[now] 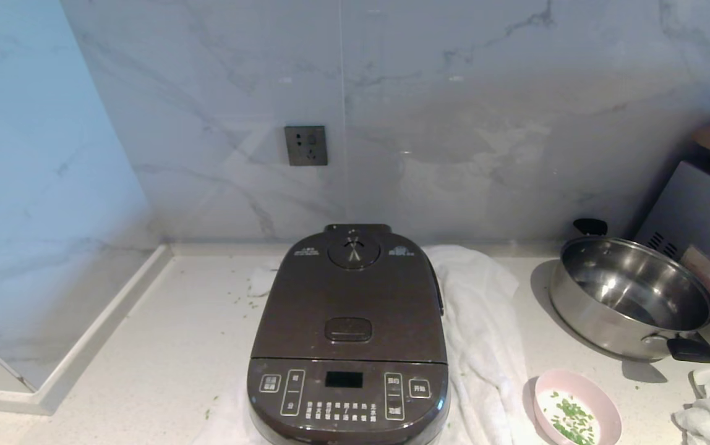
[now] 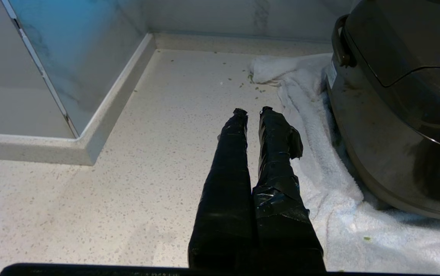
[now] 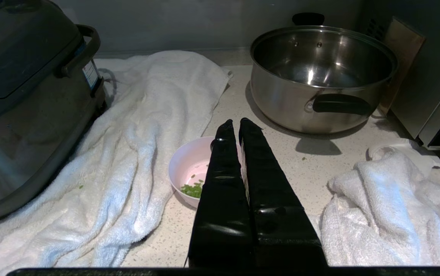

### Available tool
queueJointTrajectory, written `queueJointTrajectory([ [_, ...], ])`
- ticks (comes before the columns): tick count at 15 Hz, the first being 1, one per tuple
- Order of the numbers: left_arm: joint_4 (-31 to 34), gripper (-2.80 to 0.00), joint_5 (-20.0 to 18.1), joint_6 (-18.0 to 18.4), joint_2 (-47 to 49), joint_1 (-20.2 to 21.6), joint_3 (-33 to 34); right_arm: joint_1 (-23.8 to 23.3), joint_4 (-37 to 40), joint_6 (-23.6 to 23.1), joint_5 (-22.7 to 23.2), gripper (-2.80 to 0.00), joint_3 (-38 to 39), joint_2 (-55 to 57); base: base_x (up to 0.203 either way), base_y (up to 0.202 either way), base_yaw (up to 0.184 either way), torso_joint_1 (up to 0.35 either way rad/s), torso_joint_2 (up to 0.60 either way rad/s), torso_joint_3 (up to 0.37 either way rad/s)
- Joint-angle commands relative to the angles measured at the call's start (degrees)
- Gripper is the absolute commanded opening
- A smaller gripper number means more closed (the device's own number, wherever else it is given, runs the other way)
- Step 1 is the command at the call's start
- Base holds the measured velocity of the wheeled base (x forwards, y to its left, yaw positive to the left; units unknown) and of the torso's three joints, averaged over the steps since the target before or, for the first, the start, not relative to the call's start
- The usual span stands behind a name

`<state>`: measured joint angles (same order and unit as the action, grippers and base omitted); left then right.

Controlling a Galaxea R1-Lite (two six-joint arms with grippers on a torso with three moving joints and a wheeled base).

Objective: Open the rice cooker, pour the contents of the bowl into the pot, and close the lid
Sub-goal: Open the rice cooker

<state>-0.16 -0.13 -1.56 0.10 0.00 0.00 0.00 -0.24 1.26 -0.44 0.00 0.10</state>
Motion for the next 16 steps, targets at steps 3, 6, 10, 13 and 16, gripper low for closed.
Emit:
queueJointTrajectory([
  [3,0.0,-2.80,0.0,0.0,0.0,0.0,0.2,0.1,0.0,0.1,0.0,-2.80,0.0,0.0,0.000,0.000,0.000,0.000,0.00,0.000],
  [6,0.0,-2.80,0.0,0.0,0.0,0.0,0.2,0.0,0.0,0.1,0.0,-2.80,0.0,0.0,0.000,0.000,0.000,0.000,0.00,0.000],
  [10,0.0,-2.80,0.0,0.0,0.0,0.0,0.1,0.0,0.3,-0.1,0.0,-2.80,-0.2,0.0,0.000,0.000,0.000,0.000,0.00,0.000],
  [13,0.0,-2.80,0.0,0.0,0.0,0.0,0.1,0.0,0.3,0.0,0.0,-2.80,-0.2,0.0,0.000,0.000,0.000,0.000,0.00,0.000],
  [16,0.0,-2.80,0.0,0.0,0.0,0.0,0.2,0.0,0.3,0.0,0.0,-2.80,-0.2,0.0,0.000,0.000,0.000,0.000,0.00,0.000],
])
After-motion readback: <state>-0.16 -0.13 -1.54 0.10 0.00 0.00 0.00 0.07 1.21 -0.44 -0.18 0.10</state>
